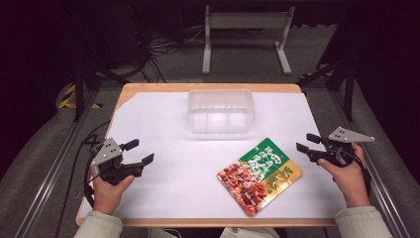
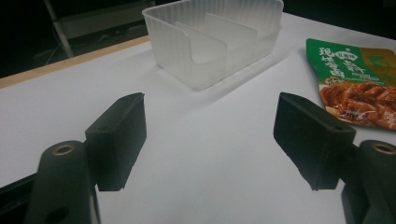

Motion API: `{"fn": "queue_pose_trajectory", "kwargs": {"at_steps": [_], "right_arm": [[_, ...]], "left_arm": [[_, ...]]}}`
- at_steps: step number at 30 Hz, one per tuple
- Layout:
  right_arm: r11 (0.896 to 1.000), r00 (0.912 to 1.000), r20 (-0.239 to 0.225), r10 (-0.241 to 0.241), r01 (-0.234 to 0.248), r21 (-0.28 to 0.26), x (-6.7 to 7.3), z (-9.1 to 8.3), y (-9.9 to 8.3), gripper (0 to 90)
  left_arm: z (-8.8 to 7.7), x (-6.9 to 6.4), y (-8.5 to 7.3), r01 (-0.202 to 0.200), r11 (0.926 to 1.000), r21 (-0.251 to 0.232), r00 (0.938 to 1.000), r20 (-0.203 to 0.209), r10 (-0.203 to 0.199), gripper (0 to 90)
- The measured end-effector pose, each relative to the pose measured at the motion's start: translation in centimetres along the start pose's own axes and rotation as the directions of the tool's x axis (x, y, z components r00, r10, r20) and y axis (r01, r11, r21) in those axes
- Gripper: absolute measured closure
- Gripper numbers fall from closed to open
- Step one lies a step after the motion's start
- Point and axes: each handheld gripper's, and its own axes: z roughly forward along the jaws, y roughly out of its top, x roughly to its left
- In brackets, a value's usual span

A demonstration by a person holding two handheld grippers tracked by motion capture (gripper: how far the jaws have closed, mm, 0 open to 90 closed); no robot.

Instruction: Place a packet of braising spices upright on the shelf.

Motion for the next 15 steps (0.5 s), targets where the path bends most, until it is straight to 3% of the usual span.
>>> {"fn": "queue_pose_trajectory", "kwargs": {"at_steps": [15], "right_arm": [[0.999, 0.9989, -0.046, -0.008, 0.010, 0.039, 1.0, 0.2, 0.9, 33.9]], "left_arm": [[-0.2, 0.0, -0.1, 0.008, 1.0000, -0.002, 0.9999, -0.012, -0.008, 26.4]]}}
